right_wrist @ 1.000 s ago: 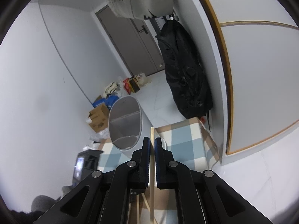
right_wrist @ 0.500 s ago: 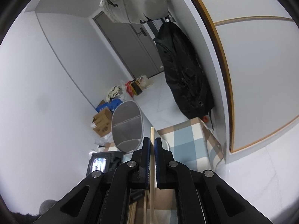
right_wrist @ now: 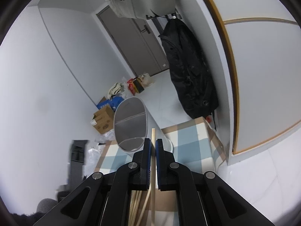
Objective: Organize utensils
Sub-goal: 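Lift the chopstick with the right gripper while the left gripper grasps another chopstick, then carry the chopsticks up over the holder and drop them into it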
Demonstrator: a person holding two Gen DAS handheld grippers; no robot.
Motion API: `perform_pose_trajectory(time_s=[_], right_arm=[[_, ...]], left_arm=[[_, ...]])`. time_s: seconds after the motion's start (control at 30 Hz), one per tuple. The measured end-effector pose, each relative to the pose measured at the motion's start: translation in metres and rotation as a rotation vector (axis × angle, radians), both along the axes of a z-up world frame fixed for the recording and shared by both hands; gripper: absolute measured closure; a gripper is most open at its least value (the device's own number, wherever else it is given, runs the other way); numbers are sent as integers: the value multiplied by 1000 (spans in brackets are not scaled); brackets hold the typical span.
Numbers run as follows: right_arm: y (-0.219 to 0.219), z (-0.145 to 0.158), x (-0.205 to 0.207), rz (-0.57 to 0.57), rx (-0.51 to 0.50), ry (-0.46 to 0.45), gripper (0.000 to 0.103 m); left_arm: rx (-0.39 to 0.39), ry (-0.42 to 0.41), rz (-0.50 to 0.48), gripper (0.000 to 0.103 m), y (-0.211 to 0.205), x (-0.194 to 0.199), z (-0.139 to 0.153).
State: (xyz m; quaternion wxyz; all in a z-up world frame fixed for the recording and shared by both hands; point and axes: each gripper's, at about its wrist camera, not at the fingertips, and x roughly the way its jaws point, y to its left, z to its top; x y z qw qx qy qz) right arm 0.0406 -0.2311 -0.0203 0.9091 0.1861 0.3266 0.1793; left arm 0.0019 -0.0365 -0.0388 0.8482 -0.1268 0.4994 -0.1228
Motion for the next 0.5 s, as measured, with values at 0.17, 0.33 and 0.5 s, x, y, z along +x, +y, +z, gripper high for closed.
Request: perform_pose_trajectory(time_s=[0.17,0.33,0.5], right_arm=[[13,7,2,25,-18,-13,99],[27,20,5,46,-48,-45,99],[39,31,10,52,-73,-67,99]], left_arm=[[-36,-114,36,100,13,-6,33],[-60,-210,48,100,7,8,43],[-81,-258,34,100,18,22,37]])
